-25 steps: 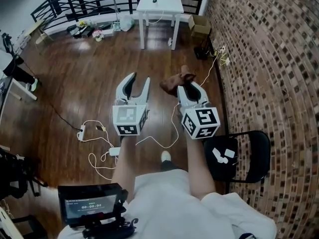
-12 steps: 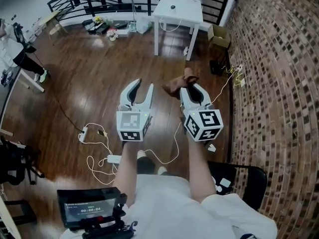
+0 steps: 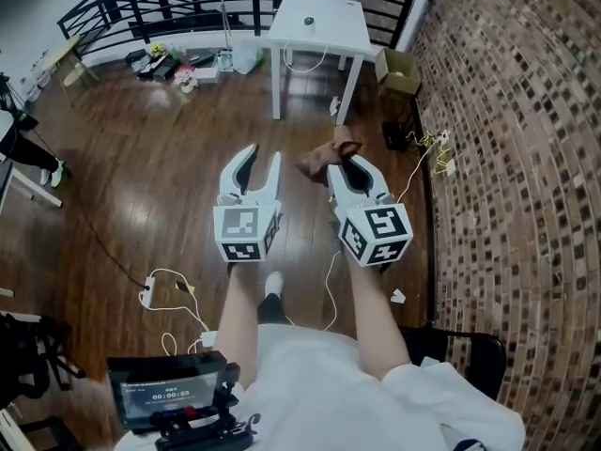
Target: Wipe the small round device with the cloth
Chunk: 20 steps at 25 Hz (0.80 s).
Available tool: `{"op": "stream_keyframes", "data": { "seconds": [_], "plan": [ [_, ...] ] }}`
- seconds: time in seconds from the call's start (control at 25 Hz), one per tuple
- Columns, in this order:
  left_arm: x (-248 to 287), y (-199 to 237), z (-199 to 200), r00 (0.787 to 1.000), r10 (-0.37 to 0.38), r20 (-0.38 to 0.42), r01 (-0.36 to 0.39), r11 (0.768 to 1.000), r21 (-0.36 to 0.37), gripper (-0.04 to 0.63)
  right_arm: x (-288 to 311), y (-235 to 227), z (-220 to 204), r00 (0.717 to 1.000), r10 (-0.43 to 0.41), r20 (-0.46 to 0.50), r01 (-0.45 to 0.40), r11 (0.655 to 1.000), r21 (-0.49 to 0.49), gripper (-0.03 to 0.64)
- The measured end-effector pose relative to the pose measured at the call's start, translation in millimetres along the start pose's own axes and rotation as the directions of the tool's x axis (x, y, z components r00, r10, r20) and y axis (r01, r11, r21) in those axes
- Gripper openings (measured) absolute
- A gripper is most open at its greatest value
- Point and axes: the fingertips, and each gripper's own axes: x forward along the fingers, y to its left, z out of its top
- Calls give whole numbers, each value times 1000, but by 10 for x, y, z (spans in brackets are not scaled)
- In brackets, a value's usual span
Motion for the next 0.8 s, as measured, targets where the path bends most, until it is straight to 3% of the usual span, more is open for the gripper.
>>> {"op": "stream_keyframes", "data": {
  "seconds": [0.12,0.32,0.8],
  "plan": [
    [458,408,40,1000,-22,18,22,1000,2,158,587,-114,110,1000,-21,14,21,1000,7,37],
    [1039,880,303,997,-52,52,54,998,-19,129,1404,-83,302,998,-35,52,40,994,-100,37],
    [2488,1512,-38,998,-54,23,53,998,14,117,2708,-1014,184,996,-79,40,81,996,-34,37]
  ]
}}
